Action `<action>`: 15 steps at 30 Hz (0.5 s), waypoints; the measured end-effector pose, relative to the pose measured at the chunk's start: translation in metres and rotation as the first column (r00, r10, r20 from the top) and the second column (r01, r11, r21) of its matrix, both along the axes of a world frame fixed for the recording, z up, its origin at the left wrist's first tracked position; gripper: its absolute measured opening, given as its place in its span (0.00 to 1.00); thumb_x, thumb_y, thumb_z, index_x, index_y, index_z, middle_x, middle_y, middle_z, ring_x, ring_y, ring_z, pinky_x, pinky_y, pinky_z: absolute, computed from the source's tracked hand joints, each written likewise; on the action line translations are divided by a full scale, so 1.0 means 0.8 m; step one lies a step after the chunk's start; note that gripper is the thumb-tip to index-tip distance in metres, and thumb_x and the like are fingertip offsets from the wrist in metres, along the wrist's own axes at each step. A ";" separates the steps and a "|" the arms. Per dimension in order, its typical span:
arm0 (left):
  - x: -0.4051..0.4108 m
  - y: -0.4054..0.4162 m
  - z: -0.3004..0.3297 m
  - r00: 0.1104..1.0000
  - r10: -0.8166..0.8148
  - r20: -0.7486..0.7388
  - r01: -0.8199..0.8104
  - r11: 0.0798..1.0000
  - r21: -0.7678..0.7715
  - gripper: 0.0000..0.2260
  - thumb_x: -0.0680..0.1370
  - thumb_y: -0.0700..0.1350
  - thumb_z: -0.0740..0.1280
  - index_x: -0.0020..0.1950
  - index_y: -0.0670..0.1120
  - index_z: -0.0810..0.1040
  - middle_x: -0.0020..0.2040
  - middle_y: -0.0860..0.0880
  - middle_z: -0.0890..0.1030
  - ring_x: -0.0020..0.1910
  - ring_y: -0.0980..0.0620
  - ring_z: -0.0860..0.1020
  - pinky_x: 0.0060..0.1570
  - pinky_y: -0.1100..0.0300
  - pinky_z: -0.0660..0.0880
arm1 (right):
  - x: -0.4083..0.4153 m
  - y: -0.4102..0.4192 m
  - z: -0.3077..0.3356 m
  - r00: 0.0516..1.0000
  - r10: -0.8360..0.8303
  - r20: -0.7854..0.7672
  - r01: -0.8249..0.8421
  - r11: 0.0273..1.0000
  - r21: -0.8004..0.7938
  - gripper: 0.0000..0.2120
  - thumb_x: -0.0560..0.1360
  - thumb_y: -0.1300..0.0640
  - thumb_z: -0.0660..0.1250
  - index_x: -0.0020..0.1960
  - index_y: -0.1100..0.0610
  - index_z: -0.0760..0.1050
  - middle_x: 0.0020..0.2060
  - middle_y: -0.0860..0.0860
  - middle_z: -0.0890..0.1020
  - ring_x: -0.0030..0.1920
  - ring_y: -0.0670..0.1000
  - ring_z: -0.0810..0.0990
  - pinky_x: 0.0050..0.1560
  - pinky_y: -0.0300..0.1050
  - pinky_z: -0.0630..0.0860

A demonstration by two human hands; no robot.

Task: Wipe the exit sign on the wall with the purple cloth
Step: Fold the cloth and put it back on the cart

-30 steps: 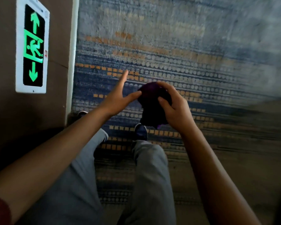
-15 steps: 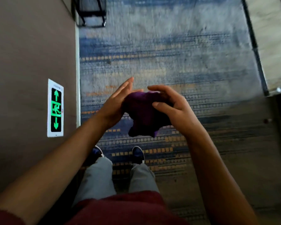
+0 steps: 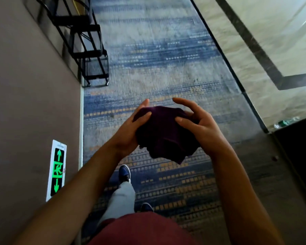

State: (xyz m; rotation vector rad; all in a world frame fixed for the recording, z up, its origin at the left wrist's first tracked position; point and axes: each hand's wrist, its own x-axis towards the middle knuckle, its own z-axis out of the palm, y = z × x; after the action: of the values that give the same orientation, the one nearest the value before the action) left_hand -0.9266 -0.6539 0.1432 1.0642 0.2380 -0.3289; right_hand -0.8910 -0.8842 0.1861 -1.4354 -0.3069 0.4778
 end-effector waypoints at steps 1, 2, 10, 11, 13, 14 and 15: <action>0.010 0.005 0.002 1.000 0.021 0.010 -0.020 0.999 -0.036 0.28 0.81 0.46 0.69 0.79 0.59 0.65 0.73 0.48 0.77 0.70 0.46 0.78 0.59 0.54 0.80 | 0.010 0.003 -0.004 0.999 -0.035 0.006 0.035 0.999 -0.026 0.24 0.79 0.64 0.68 0.72 0.47 0.75 0.52 0.59 0.86 0.52 0.55 0.86 0.51 0.49 0.82; 0.021 0.011 0.003 0.999 0.035 0.020 -0.034 0.997 -0.069 0.29 0.81 0.45 0.69 0.79 0.59 0.65 0.73 0.48 0.77 0.70 0.46 0.78 0.59 0.53 0.80 | 0.021 0.005 -0.008 0.997 -0.074 0.012 0.074 0.995 -0.060 0.24 0.80 0.64 0.69 0.72 0.47 0.75 0.52 0.60 0.86 0.52 0.56 0.86 0.52 0.50 0.83; 0.147 0.059 0.017 0.987 -0.026 0.159 0.013 0.996 0.083 0.27 0.80 0.41 0.69 0.75 0.64 0.71 0.77 0.50 0.72 0.72 0.46 0.76 0.65 0.53 0.78 | 0.147 0.046 -0.021 0.972 -0.230 0.051 0.236 0.952 -0.194 0.28 0.78 0.67 0.70 0.74 0.46 0.72 0.44 0.56 0.85 0.46 0.54 0.86 0.53 0.56 0.84; 0.167 0.067 0.022 0.982 -0.045 0.181 0.020 0.990 0.138 0.27 0.80 0.43 0.69 0.75 0.65 0.70 0.79 0.50 0.69 0.74 0.47 0.73 0.68 0.50 0.76 | 0.165 0.053 -0.018 0.973 -0.227 0.033 0.229 0.957 -0.177 0.28 0.78 0.67 0.70 0.74 0.45 0.73 0.46 0.56 0.86 0.48 0.55 0.87 0.53 0.55 0.84; 0.204 0.085 0.032 0.970 -0.085 0.229 0.028 0.969 0.245 0.26 0.81 0.45 0.66 0.75 0.69 0.68 0.80 0.50 0.67 0.76 0.48 0.70 0.73 0.48 0.72 | 0.202 0.069 -0.010 0.981 -0.196 -0.001 0.194 0.969 -0.152 0.29 0.79 0.66 0.70 0.74 0.43 0.73 0.51 0.58 0.87 0.53 0.59 0.87 0.55 0.54 0.84; 0.222 0.094 0.037 0.964 -0.106 0.245 0.037 0.962 0.270 0.26 0.82 0.46 0.65 0.75 0.70 0.67 0.80 0.51 0.67 0.76 0.49 0.70 0.73 0.49 0.72 | 0.219 0.076 -0.007 0.982 -0.189 -0.005 0.186 0.972 -0.144 0.28 0.79 0.66 0.70 0.73 0.43 0.73 0.53 0.58 0.87 0.54 0.59 0.87 0.55 0.55 0.84; 0.240 0.102 0.043 0.958 -0.125 0.257 0.049 0.958 0.283 0.26 0.82 0.48 0.65 0.75 0.71 0.66 0.79 0.53 0.68 0.75 0.52 0.72 0.72 0.51 0.73 | 0.236 0.083 -0.004 0.981 -0.194 -0.002 0.192 0.972 -0.134 0.28 0.79 0.66 0.70 0.73 0.42 0.73 0.53 0.58 0.87 0.54 0.60 0.87 0.56 0.55 0.84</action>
State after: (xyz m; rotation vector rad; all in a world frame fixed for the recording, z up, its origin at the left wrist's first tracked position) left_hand -0.7343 -0.5724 0.1774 1.3831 -0.0133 -0.2286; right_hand -0.7018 -0.8178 0.1830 -1.5735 -0.1225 0.3554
